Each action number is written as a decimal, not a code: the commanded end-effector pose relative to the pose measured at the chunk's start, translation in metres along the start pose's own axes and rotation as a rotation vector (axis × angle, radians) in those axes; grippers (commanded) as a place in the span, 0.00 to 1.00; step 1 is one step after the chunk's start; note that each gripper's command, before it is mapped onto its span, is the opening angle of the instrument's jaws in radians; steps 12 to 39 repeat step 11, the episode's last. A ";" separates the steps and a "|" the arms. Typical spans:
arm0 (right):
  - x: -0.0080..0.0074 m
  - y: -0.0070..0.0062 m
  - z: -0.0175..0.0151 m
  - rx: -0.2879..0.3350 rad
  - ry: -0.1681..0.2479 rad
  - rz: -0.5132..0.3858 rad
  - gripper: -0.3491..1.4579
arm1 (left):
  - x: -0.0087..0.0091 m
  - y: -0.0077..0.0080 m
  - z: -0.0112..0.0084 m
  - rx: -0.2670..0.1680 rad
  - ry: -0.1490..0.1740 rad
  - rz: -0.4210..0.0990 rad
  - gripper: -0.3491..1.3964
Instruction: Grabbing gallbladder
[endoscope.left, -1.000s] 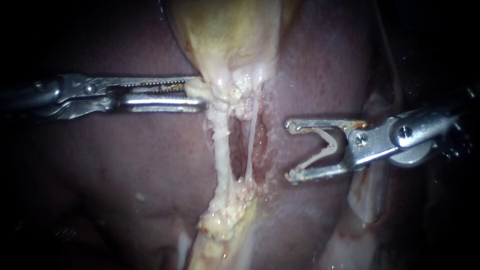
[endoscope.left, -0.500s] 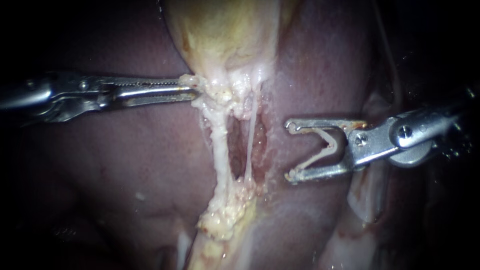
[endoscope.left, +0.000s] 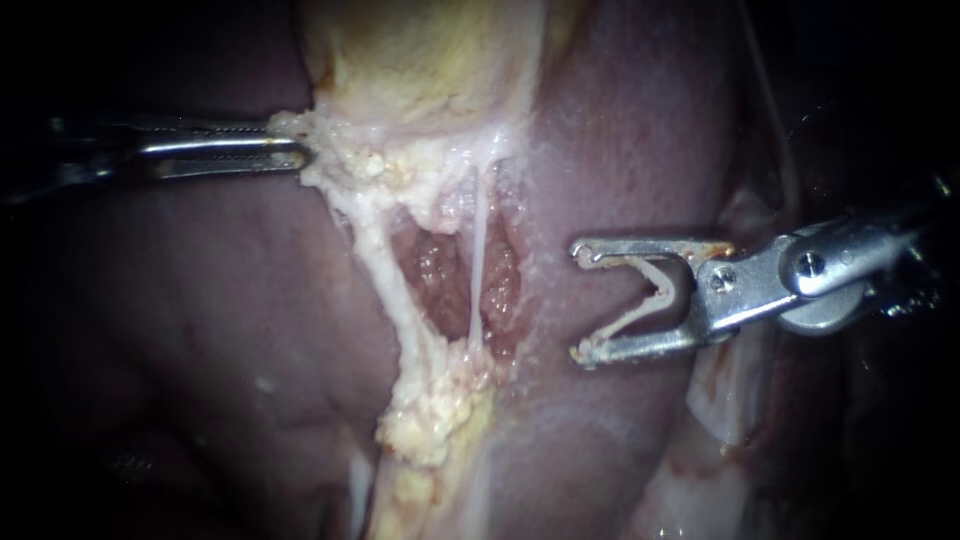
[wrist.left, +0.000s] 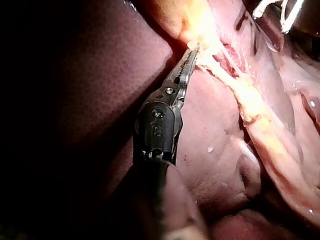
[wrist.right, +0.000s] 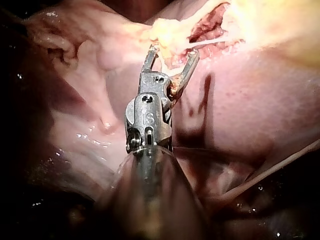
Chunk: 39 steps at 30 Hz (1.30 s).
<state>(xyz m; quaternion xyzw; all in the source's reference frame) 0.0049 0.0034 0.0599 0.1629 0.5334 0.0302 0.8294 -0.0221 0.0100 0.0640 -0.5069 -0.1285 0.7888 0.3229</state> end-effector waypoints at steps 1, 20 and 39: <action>0.0000 0.0000 0.0000 0.000 0.000 0.000 0.47 | 0.0000 0.0001 0.0001 0.002 0.001 0.001 0.00; 0.0000 0.0000 0.0000 0.001 -0.003 0.000 0.47 | -0.0002 0.0002 0.0006 0.008 0.002 0.001 0.00; 0.0000 0.0000 0.0000 0.001 -0.003 0.000 0.47 | -0.0002 0.0002 0.0006 0.008 0.002 0.001 0.00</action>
